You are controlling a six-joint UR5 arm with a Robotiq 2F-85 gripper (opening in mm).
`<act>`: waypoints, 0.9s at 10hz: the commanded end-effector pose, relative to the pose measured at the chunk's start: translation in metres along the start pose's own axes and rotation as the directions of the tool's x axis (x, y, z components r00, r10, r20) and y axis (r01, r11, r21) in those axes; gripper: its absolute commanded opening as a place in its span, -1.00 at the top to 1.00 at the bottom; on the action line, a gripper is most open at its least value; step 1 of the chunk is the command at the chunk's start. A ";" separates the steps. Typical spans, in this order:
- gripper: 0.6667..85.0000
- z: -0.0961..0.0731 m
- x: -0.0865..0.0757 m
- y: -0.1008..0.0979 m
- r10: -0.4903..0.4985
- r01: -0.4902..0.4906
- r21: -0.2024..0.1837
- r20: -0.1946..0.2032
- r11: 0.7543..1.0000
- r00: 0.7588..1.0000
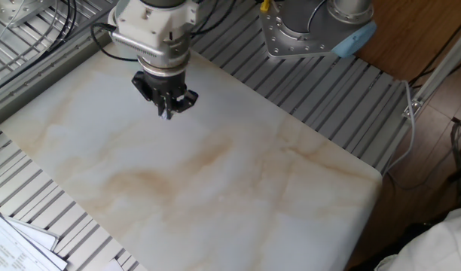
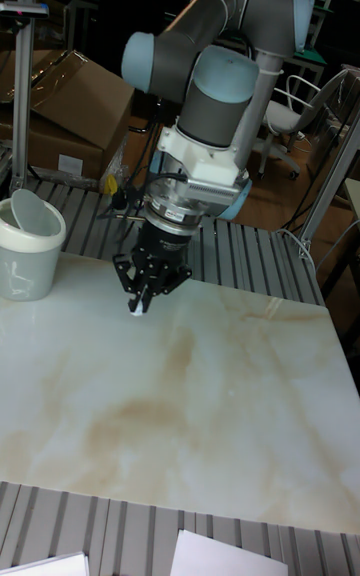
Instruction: Put the garbage in the trash can
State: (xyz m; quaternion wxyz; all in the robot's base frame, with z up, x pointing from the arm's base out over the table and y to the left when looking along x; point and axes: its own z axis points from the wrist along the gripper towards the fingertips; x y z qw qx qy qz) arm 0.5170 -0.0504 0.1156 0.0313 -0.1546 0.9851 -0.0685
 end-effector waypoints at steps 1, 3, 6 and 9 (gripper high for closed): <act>0.98 -0.013 0.042 -0.036 -0.069 0.073 0.058 -0.063 0.996 0.996; 0.98 -0.012 0.037 -0.028 -0.062 0.063 0.027 -0.039 0.998 0.997; 0.98 -0.012 0.012 -0.014 -0.047 0.048 -0.019 0.059 0.999 0.997; 0.98 -0.018 0.020 -0.025 -0.025 0.026 -0.007 0.067 1.000 0.997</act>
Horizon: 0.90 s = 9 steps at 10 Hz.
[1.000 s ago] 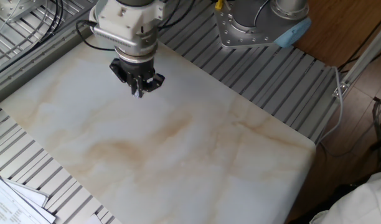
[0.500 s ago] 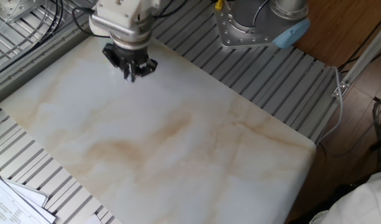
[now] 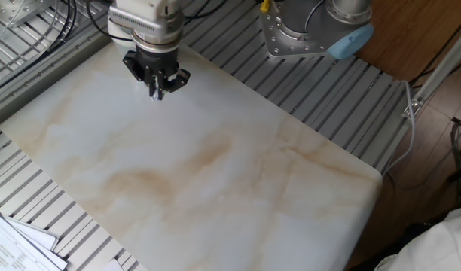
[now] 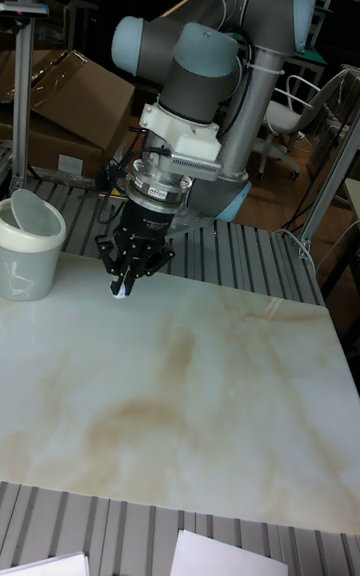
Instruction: Put the garbage in the trash can
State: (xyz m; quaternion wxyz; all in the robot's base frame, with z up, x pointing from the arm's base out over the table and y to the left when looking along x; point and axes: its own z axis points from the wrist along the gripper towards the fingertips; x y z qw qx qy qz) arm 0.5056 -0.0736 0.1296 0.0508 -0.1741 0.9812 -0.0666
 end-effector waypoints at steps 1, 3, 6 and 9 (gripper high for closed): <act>0.98 -0.015 0.021 -0.015 -0.015 0.015 -0.010 0.016 1.000 1.000; 0.98 -0.035 0.068 -0.041 -0.069 0.069 0.001 -0.014 0.998 0.998; 0.98 -0.037 0.072 -0.045 -0.056 0.056 -0.004 0.024 0.998 0.998; 0.98 -0.035 0.072 -0.059 -0.084 0.085 0.066 -0.018 0.994 0.996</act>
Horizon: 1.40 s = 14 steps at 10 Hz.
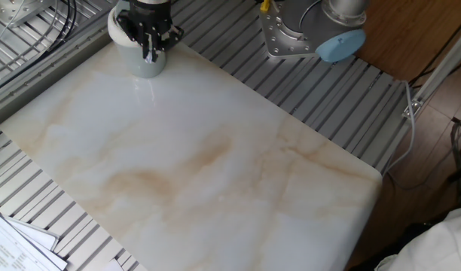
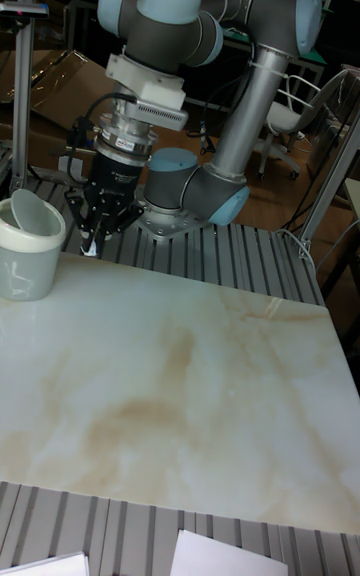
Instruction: Put the garbage in the trash can
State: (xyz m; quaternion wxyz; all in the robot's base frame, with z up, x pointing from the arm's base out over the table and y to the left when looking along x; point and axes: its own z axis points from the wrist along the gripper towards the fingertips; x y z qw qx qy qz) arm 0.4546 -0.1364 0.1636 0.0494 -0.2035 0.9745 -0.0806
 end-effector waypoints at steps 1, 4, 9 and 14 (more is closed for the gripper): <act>0.98 -0.003 0.023 -0.026 -0.073 0.075 0.069 -0.032 0.995 0.997; 0.98 -0.008 0.056 -0.061 -0.156 0.159 0.100 -0.045 0.982 0.987; 0.98 0.008 0.078 -0.051 -0.131 0.131 0.033 -0.019 0.991 0.991; -0.34 0.012 0.079 -0.046 -0.173 0.173 0.017 -0.018 0.985 0.985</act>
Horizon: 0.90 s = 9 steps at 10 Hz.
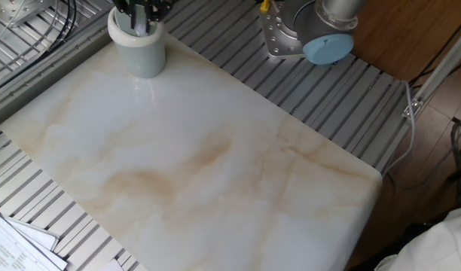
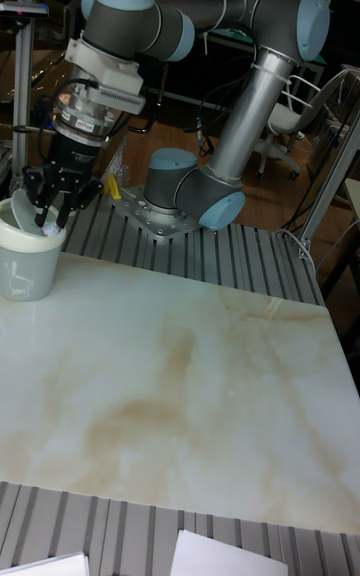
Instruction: Put the garbage in the trash can
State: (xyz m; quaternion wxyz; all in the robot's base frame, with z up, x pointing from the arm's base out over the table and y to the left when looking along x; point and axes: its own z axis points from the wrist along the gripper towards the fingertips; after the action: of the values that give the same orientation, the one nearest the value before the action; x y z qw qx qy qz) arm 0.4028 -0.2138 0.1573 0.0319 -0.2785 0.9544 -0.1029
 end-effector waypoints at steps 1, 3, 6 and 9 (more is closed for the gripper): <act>-0.40 0.002 0.000 0.003 -0.024 0.024 -0.011 0.013 1.000 1.000; -0.41 0.001 0.000 0.002 -0.035 0.035 -0.010 0.013 0.999 0.999; -0.35 -0.012 -0.003 -0.003 -0.049 0.049 -0.009 0.007 0.999 0.999; -0.22 -0.023 0.001 -0.015 -0.072 0.072 0.021 -0.019 0.997 0.997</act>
State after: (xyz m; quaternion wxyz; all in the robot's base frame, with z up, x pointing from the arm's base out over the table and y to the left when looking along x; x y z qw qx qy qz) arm 0.4034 -0.2174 0.1710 0.0229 -0.3041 0.9463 -0.1077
